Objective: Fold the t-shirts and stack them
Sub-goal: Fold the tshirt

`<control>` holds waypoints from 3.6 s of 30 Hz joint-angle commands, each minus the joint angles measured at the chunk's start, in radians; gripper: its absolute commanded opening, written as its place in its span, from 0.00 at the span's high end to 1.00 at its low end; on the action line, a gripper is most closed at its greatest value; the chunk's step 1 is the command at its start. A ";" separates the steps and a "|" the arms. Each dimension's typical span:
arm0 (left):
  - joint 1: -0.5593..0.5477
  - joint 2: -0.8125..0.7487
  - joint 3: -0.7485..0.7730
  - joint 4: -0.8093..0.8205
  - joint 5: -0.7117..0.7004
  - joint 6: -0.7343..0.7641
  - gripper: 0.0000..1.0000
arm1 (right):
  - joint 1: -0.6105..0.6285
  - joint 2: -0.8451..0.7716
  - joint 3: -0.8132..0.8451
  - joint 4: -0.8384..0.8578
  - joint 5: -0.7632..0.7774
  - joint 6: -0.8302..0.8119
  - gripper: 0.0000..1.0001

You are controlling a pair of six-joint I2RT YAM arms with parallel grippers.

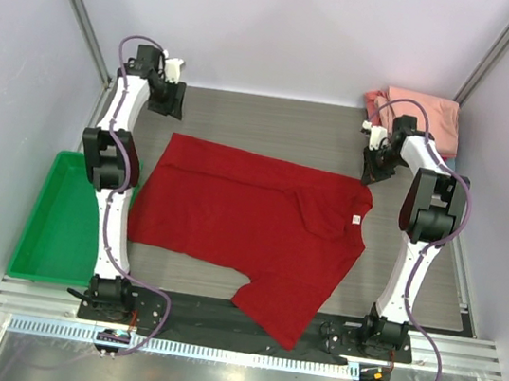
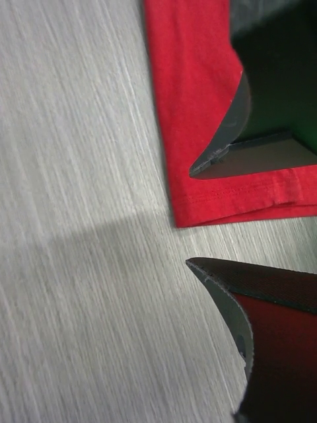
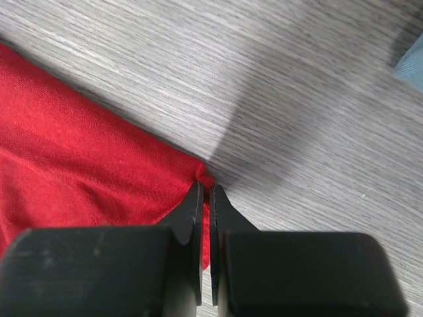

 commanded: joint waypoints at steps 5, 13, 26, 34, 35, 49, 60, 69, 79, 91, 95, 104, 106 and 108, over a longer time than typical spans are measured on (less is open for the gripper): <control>0.016 0.000 -0.030 -0.053 0.029 0.060 0.50 | 0.008 -0.011 -0.017 -0.046 0.041 -0.013 0.98; 0.020 0.046 -0.030 -0.063 0.049 0.078 0.49 | 0.008 -0.009 -0.021 -0.046 0.044 -0.015 0.98; 0.008 0.148 0.030 -0.062 0.058 0.086 0.64 | 0.011 -0.006 -0.024 -0.049 0.056 -0.021 0.98; 0.004 0.160 0.028 -0.076 0.129 0.095 0.92 | 0.017 0.002 -0.020 -0.052 0.053 -0.024 0.99; 0.002 0.158 0.028 -0.077 0.131 0.097 0.97 | 0.017 0.002 -0.020 -0.050 0.051 -0.027 0.99; 0.025 -0.013 0.044 -0.040 0.080 0.102 1.00 | 0.016 -0.008 0.183 0.023 0.160 0.023 0.99; 0.027 -0.366 -0.165 -0.054 0.173 0.095 1.00 | 0.016 -0.334 0.062 0.056 0.137 0.033 0.99; 0.024 -0.794 -0.395 -0.065 0.262 0.080 1.00 | 0.017 -0.839 -0.165 0.051 0.104 0.020 0.99; 0.022 -1.354 -0.676 -0.060 0.214 0.137 1.00 | 0.019 -1.368 -0.259 -0.093 0.048 -0.053 0.99; 0.028 -1.402 -0.608 -0.014 0.155 0.124 1.00 | 0.019 -1.394 -0.144 -0.047 0.108 -0.018 0.99; 0.027 -1.334 -0.686 -0.042 0.184 0.164 1.00 | 0.019 -1.351 -0.253 0.016 0.073 -0.015 0.99; -0.046 -1.100 -1.008 0.116 0.217 0.197 1.00 | 0.019 -1.096 -0.561 0.222 -0.039 -0.017 0.99; -0.073 -0.974 -1.010 0.185 0.204 0.191 1.00 | 0.024 -0.958 -0.575 0.272 -0.047 -0.012 0.99; -0.073 -0.855 -0.987 0.222 0.181 0.192 1.00 | 0.033 -0.788 -0.540 0.321 -0.047 -0.013 0.99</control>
